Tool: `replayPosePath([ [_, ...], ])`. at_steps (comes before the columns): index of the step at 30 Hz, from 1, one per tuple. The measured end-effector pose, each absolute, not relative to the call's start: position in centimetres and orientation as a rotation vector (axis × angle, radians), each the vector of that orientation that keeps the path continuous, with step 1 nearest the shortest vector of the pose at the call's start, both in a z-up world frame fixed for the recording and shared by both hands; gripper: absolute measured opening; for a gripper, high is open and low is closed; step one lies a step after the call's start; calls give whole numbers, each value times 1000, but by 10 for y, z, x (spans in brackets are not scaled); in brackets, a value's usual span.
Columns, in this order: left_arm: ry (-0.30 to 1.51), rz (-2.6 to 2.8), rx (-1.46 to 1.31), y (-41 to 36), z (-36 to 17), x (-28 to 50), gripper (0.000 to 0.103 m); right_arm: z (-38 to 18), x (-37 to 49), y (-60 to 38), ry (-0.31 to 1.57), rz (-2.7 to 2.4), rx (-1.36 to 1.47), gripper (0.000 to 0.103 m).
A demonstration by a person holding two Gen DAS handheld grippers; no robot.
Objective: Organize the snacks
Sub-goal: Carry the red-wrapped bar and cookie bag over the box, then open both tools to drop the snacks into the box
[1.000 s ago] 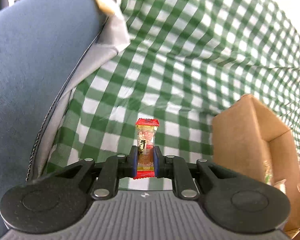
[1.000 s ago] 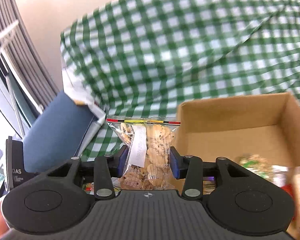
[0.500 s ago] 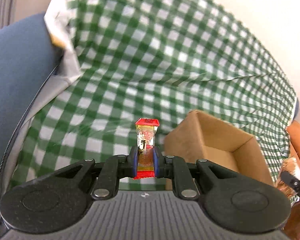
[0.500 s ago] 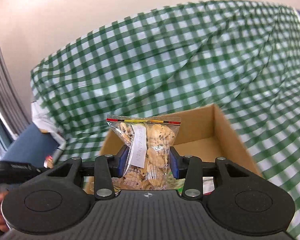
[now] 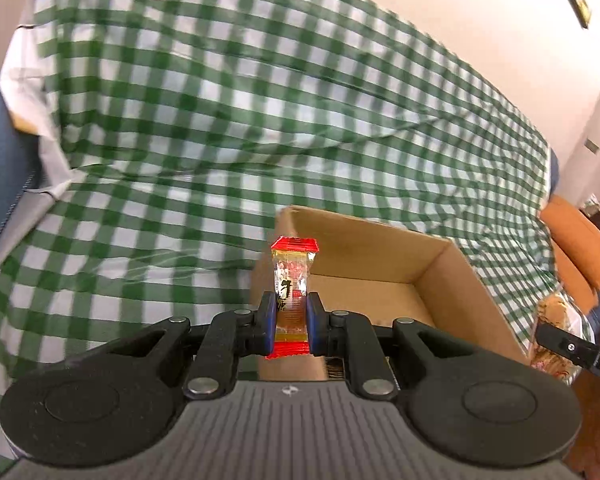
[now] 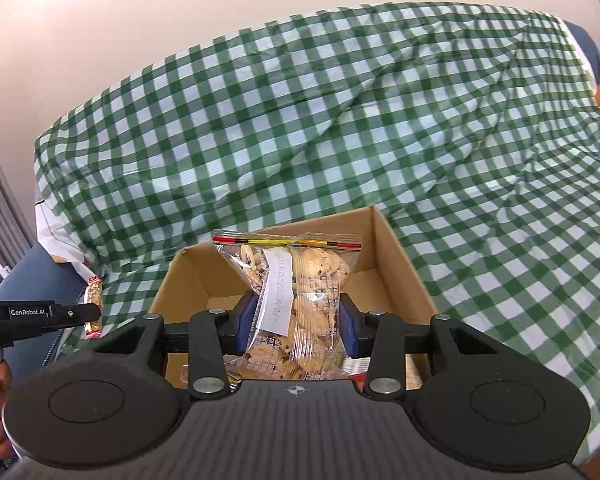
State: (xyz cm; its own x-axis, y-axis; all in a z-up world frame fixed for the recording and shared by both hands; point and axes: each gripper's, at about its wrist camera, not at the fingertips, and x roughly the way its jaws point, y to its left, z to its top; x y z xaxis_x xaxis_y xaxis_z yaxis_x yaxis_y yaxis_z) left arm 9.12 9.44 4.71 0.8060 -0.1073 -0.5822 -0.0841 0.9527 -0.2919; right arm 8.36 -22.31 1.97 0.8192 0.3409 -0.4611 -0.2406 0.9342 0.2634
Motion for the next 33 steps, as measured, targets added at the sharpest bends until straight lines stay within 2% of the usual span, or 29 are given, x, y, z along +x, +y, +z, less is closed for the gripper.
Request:
replayPosePath([
  [17, 472, -273, -216, 7, 60, 89, 16, 17, 75, -239, 496, 239, 134, 44],
  [33, 451, -310, -192, -6, 57, 99, 16, 17, 80, -231, 436, 212, 103, 44],
])
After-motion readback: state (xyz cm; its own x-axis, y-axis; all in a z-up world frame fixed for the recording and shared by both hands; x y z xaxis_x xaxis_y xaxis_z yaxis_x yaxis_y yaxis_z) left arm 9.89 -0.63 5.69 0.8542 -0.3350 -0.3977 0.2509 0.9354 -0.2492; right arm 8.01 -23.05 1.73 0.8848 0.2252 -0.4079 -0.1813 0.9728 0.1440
